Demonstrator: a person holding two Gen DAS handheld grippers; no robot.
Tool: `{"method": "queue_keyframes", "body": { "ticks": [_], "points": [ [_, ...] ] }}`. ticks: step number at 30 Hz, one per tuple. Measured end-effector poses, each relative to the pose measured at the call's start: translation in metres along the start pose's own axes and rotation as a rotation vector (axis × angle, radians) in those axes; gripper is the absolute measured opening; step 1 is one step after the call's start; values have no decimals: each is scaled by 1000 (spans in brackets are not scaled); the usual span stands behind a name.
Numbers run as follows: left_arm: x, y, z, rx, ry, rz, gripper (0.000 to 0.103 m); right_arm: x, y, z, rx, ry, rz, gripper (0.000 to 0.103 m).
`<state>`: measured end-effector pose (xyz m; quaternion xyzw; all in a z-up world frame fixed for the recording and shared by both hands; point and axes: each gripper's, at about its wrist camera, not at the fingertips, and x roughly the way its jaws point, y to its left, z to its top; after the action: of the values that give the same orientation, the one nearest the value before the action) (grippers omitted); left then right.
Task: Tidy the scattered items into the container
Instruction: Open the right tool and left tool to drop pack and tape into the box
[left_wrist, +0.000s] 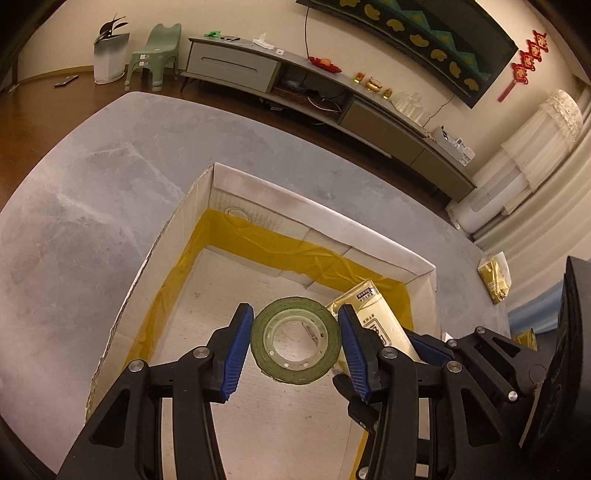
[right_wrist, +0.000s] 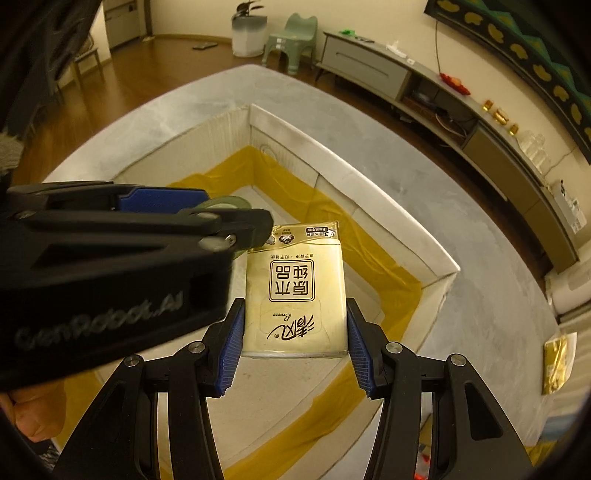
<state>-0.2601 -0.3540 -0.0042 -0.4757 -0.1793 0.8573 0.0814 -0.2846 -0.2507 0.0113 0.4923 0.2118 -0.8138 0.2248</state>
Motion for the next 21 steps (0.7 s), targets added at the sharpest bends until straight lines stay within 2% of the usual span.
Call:
{"method": "queue_keyframes", "body": {
  "ticks": [2,3,4,7,11,15,21],
  "points": [
    [4,5,1,-23,4,-9,60,5,-2,2,0,15,8,56],
    [4,9,1,-39,1,-21,71,6,-3,2,3,19,6,57],
    [5,12,1,-53,0,-33,73,6,-4,1,7,18,5,57],
    [2,18,0,-73,3,-57,73,3,-5,-5,28,8,6,58],
    [-16,19,-4,-69,-38,-84,73,-14,-6,-19,74,-31,18,58],
    [-27,10,-15,-18,-71,-62,73,-37,-8,-43,143,-72,79,58],
    [-43,-16,-39,71,-121,-10,73,-54,5,-66,164,-86,125,58]
  ]
}}
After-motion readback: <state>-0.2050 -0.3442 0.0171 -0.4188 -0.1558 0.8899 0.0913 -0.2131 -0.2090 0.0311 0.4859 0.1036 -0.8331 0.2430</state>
